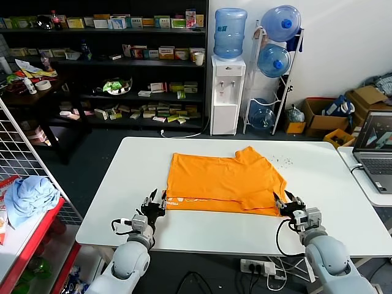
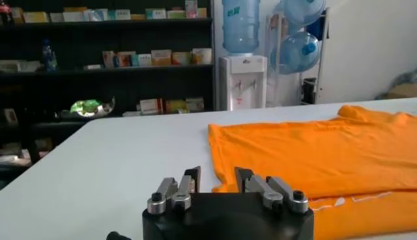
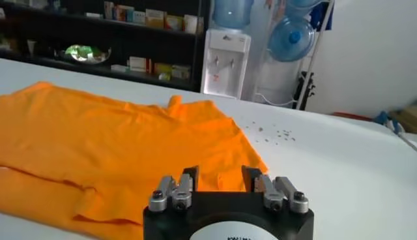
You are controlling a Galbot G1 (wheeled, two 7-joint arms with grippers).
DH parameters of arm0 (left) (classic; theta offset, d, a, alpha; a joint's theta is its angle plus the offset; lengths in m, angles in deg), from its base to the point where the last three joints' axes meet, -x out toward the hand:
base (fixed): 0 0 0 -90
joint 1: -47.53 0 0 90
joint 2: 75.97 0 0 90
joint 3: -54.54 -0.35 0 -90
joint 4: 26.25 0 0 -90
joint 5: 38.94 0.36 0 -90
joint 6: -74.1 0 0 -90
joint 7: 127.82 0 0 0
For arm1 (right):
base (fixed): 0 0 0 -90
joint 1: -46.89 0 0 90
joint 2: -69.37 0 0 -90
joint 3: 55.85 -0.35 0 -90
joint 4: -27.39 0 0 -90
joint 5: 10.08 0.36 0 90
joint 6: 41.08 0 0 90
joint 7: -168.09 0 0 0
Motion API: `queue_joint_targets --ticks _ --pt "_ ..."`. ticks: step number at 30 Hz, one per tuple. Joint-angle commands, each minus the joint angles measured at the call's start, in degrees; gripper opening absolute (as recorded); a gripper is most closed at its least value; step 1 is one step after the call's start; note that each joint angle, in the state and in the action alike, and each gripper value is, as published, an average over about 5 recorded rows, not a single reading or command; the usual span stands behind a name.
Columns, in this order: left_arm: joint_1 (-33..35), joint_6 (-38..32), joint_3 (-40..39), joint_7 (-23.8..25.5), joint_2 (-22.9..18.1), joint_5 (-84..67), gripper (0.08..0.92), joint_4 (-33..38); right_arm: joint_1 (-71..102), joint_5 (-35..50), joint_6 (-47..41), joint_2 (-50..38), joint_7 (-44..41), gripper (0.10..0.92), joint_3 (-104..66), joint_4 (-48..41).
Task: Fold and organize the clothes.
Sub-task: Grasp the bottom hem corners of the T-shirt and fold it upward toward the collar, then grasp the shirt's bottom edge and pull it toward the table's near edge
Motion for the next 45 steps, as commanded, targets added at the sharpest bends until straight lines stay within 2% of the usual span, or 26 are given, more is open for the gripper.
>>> queue_joint_targets --ticks 1,6,10,14,21,24,27,35,45 --pt "3.92 4.2 -0.06 -1.38 0.83 -2.58 0.549 3.21 5.83 0.88 -6.64 -1.74 -2.7 0.683 -6.57 2.6" --pt "4.19 4.87 0.07 -2.12 0.56 -3.07 0.696 2.38 6.46 0.28 -7.31 -1.64 -3.4 0.802 -6.97 1.59" --pt "3.68 5.05 0.1 -2.62 -0.07 -4.1 0.792 1.07 5.41 -0.62 -6.34 -0.99 -3.81 0.821 -5.5 -0.49" --pt "2.86 5.01 0.07 -2.68 -0.47 -4.76 0.814 0.23 3.45 -1.03 -3.34 0.0 -4.03 0.822 -3.54 -2.38" --pt "1.49 4.9 0.15 -2.59 -0.49 -5.51 0.665 -0.48 0.97 -1.17 -0.91 1.25 -4.08 0.823 -1.74 -3.38" --pt "1.24 4.83 0.19 -2.47 -0.49 -5.65 0.64 -0.48 0.12 -1.49 -0.56 1.61 -4.24 0.822 -1.16 -4.52" --pt "1.31 4.78 0.1 -2.32 -0.44 -5.49 0.62 -0.25 -0.47 -1.61 -0.25 2.17 -4.32 0.781 -0.78 -5.82" --pt "2.31 4.58 -0.14 -2.24 -0.16 -5.03 0.419 0.93 0.16 -2.18 -0.44 2.65 -3.75 0.549 -0.41 -5.58" --pt "4.65 5.67 -0.32 -2.62 1.85 -5.18 0.132 4.83 5.27 -2.14 -3.47 1.43 -0.16 0.264 -0.78 2.1"
